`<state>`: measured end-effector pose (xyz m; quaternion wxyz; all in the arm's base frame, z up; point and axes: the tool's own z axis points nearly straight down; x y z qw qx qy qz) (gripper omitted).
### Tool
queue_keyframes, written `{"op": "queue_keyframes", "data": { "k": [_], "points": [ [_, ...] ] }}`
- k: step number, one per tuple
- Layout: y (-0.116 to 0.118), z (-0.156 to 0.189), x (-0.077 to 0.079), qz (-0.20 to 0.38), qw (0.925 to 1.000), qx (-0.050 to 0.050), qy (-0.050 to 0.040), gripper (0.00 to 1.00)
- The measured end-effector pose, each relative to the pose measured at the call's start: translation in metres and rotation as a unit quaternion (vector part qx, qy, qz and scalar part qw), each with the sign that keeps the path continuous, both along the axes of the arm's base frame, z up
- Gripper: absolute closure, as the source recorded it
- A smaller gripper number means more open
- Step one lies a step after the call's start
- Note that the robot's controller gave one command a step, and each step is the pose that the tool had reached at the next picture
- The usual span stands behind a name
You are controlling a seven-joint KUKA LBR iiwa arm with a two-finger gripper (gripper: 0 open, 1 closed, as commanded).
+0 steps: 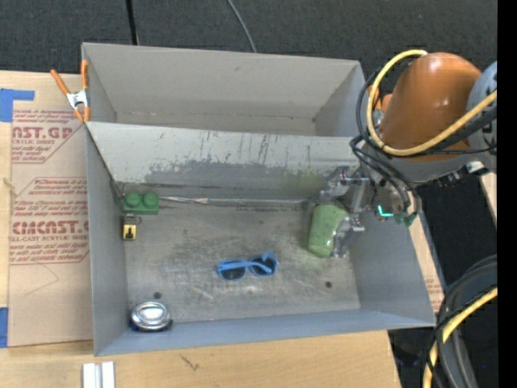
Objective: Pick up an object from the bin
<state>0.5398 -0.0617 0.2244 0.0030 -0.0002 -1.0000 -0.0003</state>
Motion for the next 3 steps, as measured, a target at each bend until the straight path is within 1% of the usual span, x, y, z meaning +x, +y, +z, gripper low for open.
{"op": "queue_keyframes", "data": {
  "k": [1,2,3],
  "points": [
    [0.084,-0.144,0.012,0.175,0.9846,0.002,-0.0017,0.0],
    [0.082,-0.141,0.013,0.173,0.9849,0.0,-0.003,1.0],
    [0.056,0.044,0.05,0.198,0.9801,-0.001,-0.0094,1.0]
  ]
}}
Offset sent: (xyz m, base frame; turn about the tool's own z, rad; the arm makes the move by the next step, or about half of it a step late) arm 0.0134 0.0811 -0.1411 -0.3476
